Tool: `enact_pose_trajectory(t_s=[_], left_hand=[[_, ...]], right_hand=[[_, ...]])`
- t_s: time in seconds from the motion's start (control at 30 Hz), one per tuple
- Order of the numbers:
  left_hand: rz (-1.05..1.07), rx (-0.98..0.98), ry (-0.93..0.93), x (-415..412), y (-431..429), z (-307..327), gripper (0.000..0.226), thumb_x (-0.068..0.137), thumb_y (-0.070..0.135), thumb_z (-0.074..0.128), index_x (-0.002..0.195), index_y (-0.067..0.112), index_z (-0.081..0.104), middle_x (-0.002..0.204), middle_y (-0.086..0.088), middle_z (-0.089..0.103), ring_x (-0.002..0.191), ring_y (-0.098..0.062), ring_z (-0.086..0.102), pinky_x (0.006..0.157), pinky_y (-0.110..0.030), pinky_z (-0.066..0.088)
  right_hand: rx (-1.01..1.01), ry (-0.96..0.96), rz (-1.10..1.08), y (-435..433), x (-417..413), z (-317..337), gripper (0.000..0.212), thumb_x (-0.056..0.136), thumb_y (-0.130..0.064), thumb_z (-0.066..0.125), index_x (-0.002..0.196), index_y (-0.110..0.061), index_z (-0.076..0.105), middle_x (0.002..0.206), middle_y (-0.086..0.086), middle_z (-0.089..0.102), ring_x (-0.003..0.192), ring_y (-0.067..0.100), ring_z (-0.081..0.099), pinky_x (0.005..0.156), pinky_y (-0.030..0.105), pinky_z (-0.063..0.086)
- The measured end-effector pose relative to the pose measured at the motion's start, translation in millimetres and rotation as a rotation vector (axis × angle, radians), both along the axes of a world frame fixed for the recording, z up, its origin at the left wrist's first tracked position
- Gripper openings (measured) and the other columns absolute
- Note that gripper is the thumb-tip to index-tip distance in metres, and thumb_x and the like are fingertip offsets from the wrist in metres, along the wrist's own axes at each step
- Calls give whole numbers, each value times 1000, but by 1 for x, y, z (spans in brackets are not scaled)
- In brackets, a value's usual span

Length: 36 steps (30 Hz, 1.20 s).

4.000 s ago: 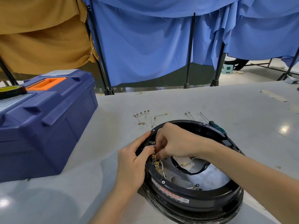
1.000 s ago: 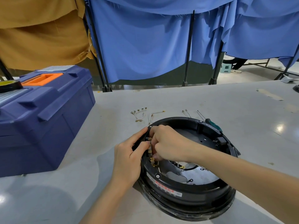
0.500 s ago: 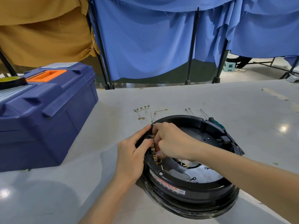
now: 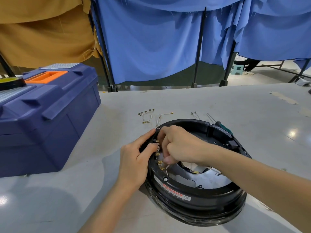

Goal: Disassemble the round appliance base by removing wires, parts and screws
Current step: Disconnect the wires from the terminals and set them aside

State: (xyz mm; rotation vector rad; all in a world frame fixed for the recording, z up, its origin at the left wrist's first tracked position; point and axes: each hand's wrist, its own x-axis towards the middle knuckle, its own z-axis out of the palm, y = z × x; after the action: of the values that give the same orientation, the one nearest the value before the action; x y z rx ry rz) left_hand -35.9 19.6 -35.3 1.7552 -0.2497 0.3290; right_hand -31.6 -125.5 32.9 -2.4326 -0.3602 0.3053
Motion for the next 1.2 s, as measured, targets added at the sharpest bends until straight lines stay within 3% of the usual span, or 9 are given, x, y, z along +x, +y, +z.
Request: enact_pose_trajectory(t_s=[0.07, 0.2, 0.33, 0.47, 0.6, 0.67, 0.8, 0.9, 1.2], left_hand=[[-4, -7, 8, 0, 0, 0, 38, 76, 26, 60, 111, 32, 70, 108, 18, 72, 105, 2, 64, 97, -32, 50], [3, -11, 16, 0, -1, -1, 36, 75, 27, 60, 109, 35, 70, 108, 17, 72, 105, 0, 65, 98, -35, 50], [6, -3, 19, 0, 0, -1, 35, 75, 28, 60, 108, 38, 70, 104, 19, 73, 102, -1, 66, 96, -37, 51], [4, -5, 19, 0, 0, -1, 35, 76, 27, 59, 109, 36, 70, 108, 17, 72, 106, -2, 65, 97, -40, 50], [14, -2, 11, 0, -1, -1, 35, 76, 26, 59, 108, 35, 70, 104, 21, 72, 102, 0, 66, 96, -37, 52], [17, -3, 12, -1, -1, -1, 36, 75, 26, 59, 108, 36, 70, 104, 24, 71, 102, 2, 65, 95, -34, 51], [19, -5, 20, -1, -1, -1, 37, 75, 26, 59, 110, 36, 69, 105, 22, 72, 102, 1, 66, 94, -34, 52], [31, 13, 19, 0, -1, -1, 37, 75, 27, 58, 110, 35, 69, 105, 22, 72, 101, 3, 65, 93, -31, 51], [28, 14, 16, -1, -2, -1, 39, 75, 27, 58, 112, 34, 69, 108, 20, 71, 103, 1, 65, 95, -35, 52]], right_hand=[[26, 21, 8, -4, -1, 0, 25, 70, 11, 71, 54, -5, 61, 108, 9, 60, 89, 23, 60, 73, 33, 50], [9, -5, 3, -6, 1, -1, 4, 70, 5, 74, 67, 4, 71, 105, 19, 67, 99, 32, 65, 78, 39, 53], [79, -22, 8, -12, -3, 1, 10, 68, -5, 81, 64, -12, 76, 100, -2, 67, 93, 8, 62, 74, 24, 48], [102, -114, 6, -20, -8, 5, 10, 66, -15, 85, 66, -17, 75, 94, 0, 73, 89, 10, 67, 83, 28, 53], [-7, -139, 146, -18, -21, 3, 11, 64, -22, 86, 68, -23, 75, 109, -15, 60, 96, -4, 50, 75, 1, 37], [-34, -177, 143, -13, -24, -1, 10, 66, -23, 84, 68, -23, 74, 111, -18, 51, 96, -3, 47, 76, 4, 36], [-78, -196, 107, -6, -24, -2, 11, 72, -20, 80, 67, -22, 71, 113, -11, 46, 101, 10, 47, 84, 26, 42], [-111, -207, 119, -2, -24, -4, 16, 76, -11, 74, 65, -20, 66, 110, -7, 44, 99, 12, 45, 76, 24, 37], [-116, -221, 88, 3, -22, -9, 17, 78, 2, 64, 65, -10, 64, 106, -3, 42, 93, 16, 42, 77, 31, 35]])
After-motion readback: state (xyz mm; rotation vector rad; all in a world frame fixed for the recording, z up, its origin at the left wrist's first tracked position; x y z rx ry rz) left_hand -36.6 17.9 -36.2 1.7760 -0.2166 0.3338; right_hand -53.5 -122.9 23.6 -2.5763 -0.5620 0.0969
